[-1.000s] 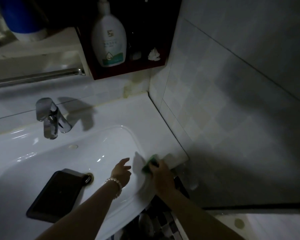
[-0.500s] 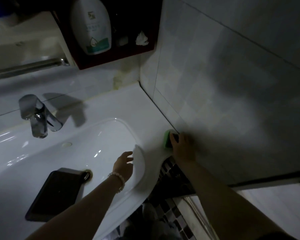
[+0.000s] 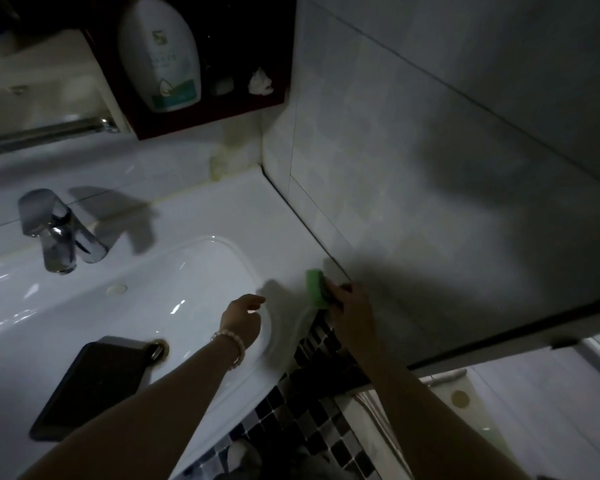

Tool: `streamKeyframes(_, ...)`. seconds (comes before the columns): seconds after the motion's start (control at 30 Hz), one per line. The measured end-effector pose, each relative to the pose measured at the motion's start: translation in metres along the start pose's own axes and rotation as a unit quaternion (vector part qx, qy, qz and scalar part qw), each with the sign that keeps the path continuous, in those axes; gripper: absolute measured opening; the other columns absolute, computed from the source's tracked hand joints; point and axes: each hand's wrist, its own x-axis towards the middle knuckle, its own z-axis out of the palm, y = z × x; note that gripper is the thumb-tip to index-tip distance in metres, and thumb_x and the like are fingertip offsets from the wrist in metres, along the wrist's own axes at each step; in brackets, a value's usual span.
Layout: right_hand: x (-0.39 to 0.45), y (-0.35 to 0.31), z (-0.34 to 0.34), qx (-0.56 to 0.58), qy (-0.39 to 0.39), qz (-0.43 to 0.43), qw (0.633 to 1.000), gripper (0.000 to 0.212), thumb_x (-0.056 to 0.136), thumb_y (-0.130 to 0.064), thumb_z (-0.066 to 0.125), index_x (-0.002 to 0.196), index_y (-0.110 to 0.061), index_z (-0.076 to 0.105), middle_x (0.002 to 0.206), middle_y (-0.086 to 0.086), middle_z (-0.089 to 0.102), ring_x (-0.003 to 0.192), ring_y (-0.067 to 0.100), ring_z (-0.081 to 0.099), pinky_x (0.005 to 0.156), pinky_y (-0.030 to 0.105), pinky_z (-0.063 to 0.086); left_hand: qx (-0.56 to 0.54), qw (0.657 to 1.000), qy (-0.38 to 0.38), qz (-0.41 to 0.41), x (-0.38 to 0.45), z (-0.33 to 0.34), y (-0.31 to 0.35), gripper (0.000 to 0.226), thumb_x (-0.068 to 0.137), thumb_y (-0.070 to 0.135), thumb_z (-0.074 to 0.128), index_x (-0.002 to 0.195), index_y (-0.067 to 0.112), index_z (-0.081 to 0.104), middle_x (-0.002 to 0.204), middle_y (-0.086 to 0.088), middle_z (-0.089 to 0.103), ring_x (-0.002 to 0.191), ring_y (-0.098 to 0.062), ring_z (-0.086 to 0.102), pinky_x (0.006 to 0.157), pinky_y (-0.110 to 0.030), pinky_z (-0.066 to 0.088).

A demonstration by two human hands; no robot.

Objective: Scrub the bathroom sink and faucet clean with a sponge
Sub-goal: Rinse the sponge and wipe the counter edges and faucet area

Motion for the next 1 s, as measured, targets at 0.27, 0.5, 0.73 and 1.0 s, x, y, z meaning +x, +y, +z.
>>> streamKeyframes(0.27, -0.002, 0.056, 0.013, -0.13, 0.02, 0.11, 0.985, 0.038, 0.094, -0.008, 0.042, 0.132, -0.006, 0.044, 0.132, 0.016, 0.045, 0.117, 0.034, 0.046, 0.092, 0.036, 0.04, -0.014, 0.999, -0.033, -0.02, -0.02, 0.035, 0.008, 0.04, 0.082, -0.009, 0.045, 0.11, 0.014, 0.062, 0.109, -0.003, 0.059, 0.098, -0.015, 0.054, 0.075, -0.018, 0.041)
streamKeyframes(0.5, 0.014, 0.046, 0.023, 0.269, -0.032, 0.251, 0.929, 0.026, 0.086, -0.004, 0.059, 0.111, -0.001, 0.054, 0.104, 0.013, 0.06, 0.098, 0.034, 0.059, 0.079, 0.04, 0.05, -0.002, 0.999, -0.009, -0.036, -0.026, 0.019, 0.004, 0.041, 0.084, -0.009, 0.05, 0.116, 0.014, 0.06, 0.107, -0.001, 0.062, 0.096, -0.015, 0.057, 0.07, -0.014, 0.042)
streamKeyframes(0.73, 0.038, 0.03, 0.024, 0.189, 0.077, 0.33, 0.922, 0.038, 0.095, -0.018, 0.048, 0.121, 0.009, 0.052, 0.121, 0.026, 0.056, 0.111, 0.037, 0.055, 0.094, 0.04, 0.045, -0.024, 0.998, 0.016, -0.063, -0.037, 0.003, -0.004, 0.042, 0.086, -0.01, 0.042, 0.117, 0.013, 0.057, 0.102, 0.0, 0.06, 0.075, -0.01, 0.062, 0.053, -0.012, 0.04)
streamKeyframes(1.0, -0.018, 0.011, 0.07, 0.034, -0.11, 0.173, 0.978, 0.021, 0.092, -0.01, 0.048, 0.109, -0.003, 0.038, 0.115, 0.021, 0.052, 0.083, 0.02, 0.046, 0.068, 0.023, 0.033, 0.028, 0.998, -0.017, -0.051, -0.045, -0.01, -0.007, 0.042, 0.084, -0.007, 0.044, 0.114, 0.018, 0.06, 0.101, 0.002, 0.064, 0.09, -0.017, 0.065, 0.063, -0.015, 0.044)
